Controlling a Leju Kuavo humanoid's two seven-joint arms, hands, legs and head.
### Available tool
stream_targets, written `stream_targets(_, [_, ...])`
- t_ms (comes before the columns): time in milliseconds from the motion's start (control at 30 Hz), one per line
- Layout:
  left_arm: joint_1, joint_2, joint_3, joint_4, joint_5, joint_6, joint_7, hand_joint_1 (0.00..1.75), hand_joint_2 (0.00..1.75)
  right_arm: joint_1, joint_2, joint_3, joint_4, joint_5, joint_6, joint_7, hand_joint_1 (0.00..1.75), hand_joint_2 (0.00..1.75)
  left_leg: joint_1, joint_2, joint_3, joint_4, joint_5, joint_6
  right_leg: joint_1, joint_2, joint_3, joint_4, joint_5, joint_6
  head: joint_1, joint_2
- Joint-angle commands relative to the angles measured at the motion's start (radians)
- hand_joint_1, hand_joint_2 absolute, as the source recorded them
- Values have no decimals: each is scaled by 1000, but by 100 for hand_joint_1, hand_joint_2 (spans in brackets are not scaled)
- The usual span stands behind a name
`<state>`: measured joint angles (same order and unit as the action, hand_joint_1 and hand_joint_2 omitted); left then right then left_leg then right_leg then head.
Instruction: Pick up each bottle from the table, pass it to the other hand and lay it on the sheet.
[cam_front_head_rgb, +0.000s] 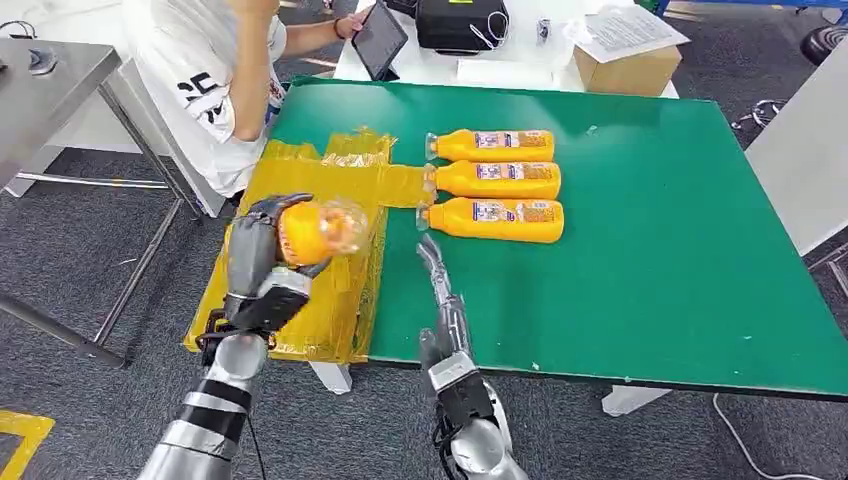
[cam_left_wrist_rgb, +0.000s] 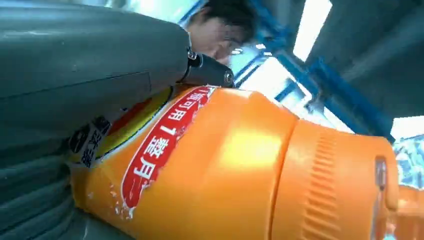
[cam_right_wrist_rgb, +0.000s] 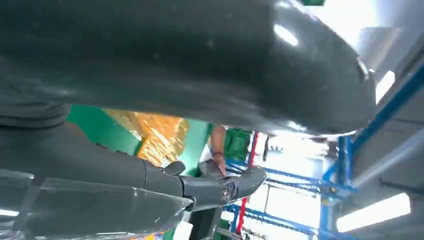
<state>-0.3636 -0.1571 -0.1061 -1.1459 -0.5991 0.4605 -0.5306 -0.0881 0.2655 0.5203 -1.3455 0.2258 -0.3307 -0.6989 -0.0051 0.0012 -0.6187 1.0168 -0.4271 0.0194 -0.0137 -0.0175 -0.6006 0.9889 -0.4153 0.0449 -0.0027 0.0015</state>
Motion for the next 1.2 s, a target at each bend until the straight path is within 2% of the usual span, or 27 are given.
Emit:
stream_targets(33, [-108, 60, -36, 186, -28, 12, 17, 175, 175, -32, -46, 26, -21, -15, -3, 1, 0, 0, 2, 1, 5, -1, -1, -2, 2, 3, 5, -2, 0, -2, 0, 0])
stream_targets(167, [-106, 56, -36, 187, -29, 13, 15, 175, 175, -32, -46, 27, -22, -15, -3, 1, 0, 0, 2, -1, 5, -1, -1, -2, 2, 0, 5, -1, -1, -2, 0, 0])
stream_targets(233, [-168, 102, -101, 303, -247, 22, 98, 175, 175, -33, -65, 56, -89, -44, -6, 1, 0, 0, 2, 0, 5, -1, -2, -2, 1, 2, 5, -1, -1, -2, 0, 0])
stream_targets(367, [-301, 162, -168, 544, -446, -68, 112, 175, 175, -35, -65, 67, -117, -41, 39, 1, 0, 0, 2, -2, 3, 0, 0, -2, 1, -1, 3, 0, -1, -2, 0, 0])
stream_targets(500, [-372, 215, -246, 662, -579, -163, 139, 175, 175, -26, -64, 56, -106, -42, 76, 1, 0, 0, 2, 1, 5, 0, -1, -2, 2, 3, 4, -1, 0, -3, 0, 0])
stream_targets(1200, [-389, 217, -176, 724, -486, -326, 116, 175, 175, -27, -46, 52, -54, -62, 111, 1, 0, 0, 3, 2, 5, 0, -1, -3, 2, 4, 5, -1, -1, -3, 0, 0])
